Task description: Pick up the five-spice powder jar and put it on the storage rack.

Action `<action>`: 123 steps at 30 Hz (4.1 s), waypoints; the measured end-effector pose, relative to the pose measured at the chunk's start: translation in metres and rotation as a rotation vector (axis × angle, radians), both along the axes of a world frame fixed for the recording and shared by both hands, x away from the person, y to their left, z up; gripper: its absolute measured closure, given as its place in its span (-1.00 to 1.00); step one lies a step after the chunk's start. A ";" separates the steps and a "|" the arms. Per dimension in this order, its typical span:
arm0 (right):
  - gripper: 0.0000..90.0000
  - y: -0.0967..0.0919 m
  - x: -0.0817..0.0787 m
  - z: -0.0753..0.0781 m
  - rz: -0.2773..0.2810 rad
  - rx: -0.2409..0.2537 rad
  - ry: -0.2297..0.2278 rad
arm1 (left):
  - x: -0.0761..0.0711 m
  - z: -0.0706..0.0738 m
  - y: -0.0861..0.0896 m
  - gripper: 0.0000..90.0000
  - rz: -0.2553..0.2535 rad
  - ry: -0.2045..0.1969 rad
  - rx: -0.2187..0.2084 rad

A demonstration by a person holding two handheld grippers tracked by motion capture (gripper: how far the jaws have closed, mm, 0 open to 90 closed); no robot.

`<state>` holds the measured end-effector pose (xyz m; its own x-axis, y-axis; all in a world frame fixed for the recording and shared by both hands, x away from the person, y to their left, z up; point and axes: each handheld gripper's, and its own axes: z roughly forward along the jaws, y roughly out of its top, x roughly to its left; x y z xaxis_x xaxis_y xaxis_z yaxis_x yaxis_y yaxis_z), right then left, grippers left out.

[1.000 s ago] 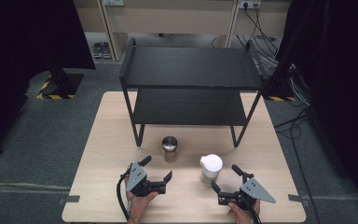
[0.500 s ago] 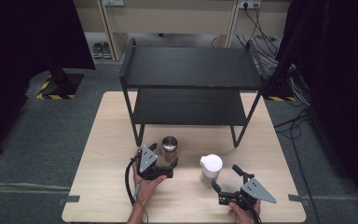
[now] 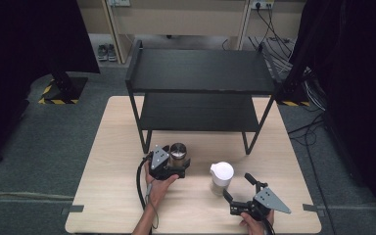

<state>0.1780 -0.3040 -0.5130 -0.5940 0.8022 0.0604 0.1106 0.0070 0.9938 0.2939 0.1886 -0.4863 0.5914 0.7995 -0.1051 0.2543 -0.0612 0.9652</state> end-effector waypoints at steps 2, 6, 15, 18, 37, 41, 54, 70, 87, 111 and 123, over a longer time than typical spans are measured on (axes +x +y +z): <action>-0.99 0.000 0.000 0.000 0.001 0.003 0.000 | 0.003 0.000 0.000 -0.99 -0.006 0.013 0.006; -0.99 -0.001 0.000 0.000 0.000 0.003 -0.002 | 0.007 0.000 0.000 -0.99 -0.001 0.016 0.017; -0.99 0.000 0.000 0.000 0.002 0.003 0.002 | 0.013 0.001 -0.004 -0.75 -0.005 0.038 0.061; -0.99 0.000 0.000 0.000 0.001 0.004 0.002 | 0.013 0.001 -0.004 -0.60 -0.007 0.035 0.064; -0.99 -0.001 -0.001 0.000 0.000 0.005 0.004 | 0.010 -0.001 0.004 -0.32 -0.028 0.003 0.028; -0.99 -0.001 -0.001 0.000 -0.001 0.006 0.005 | 0.004 0.000 0.008 -0.32 -0.042 -0.013 0.013; -0.99 0.000 0.000 0.000 0.004 0.006 0.006 | -0.013 0.026 0.021 -0.32 -0.129 -0.050 0.011; -0.99 0.000 0.000 0.000 0.004 0.009 0.008 | -0.024 0.089 0.029 -0.32 -0.203 -0.108 0.041; -0.99 0.000 0.000 0.000 0.004 0.007 0.009 | -0.009 0.158 0.035 -0.32 -0.291 -0.120 0.037; -0.99 0.000 -0.001 0.000 -0.001 0.008 0.014 | 0.023 0.249 0.073 -0.32 -0.319 -0.130 -0.018; -0.99 0.001 -0.001 0.000 0.000 0.006 0.015 | 0.037 0.292 0.076 -0.32 -0.310 -0.123 -0.010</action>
